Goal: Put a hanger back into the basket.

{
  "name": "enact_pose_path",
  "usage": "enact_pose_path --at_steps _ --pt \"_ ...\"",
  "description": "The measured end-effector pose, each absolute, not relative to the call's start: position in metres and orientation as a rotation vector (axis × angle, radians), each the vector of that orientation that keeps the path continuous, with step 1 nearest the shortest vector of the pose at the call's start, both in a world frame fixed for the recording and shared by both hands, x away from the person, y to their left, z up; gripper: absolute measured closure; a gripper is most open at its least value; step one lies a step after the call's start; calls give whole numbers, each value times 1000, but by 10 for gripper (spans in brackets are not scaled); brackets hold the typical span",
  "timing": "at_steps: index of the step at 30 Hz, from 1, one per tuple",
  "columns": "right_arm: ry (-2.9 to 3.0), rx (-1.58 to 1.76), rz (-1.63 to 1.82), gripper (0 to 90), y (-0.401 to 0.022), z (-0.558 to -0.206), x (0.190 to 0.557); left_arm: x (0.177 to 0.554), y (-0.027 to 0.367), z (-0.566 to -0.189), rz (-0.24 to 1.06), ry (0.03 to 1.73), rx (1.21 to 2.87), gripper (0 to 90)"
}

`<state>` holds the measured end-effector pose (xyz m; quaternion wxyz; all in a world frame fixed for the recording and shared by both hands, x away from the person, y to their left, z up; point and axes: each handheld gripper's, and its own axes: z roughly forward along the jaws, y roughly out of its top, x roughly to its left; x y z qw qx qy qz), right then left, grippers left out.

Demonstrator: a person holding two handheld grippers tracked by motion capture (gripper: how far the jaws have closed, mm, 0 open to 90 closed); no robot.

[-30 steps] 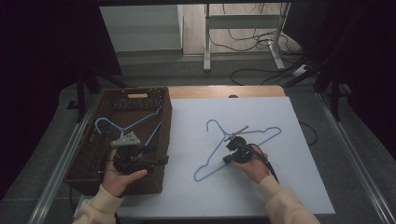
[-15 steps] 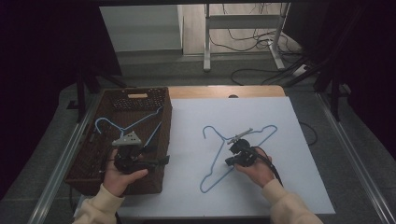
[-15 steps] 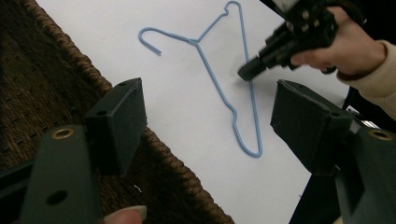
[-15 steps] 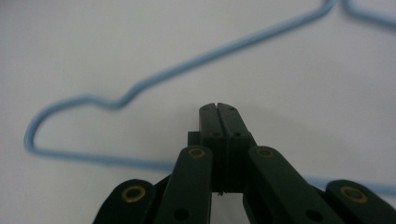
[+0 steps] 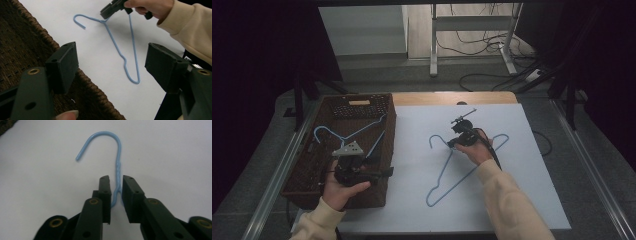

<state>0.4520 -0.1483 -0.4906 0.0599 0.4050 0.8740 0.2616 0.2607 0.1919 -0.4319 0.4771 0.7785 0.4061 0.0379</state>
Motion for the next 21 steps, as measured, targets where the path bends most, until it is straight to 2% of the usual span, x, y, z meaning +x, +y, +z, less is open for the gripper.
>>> enact_pose_path --at_steps 4,10,13,17,21 --pt "2646 1222 759 708 -143 -499 459 261 192 -432 94 991 1902 262" --pt "2653 1190 695 731 -135 -503 461 261 191 -433 92 992 1907 262" --pt "2642 1182 665 761 -133 -505 461 261 190 -432 93 990 1908 262" --pt "2619 1183 633 854 -131 -505 459 261 189 -432 92 991 1908 262" --pt "2600 1182 615 859 -128 -505 457 260 188 -431 94 986 1910 262"
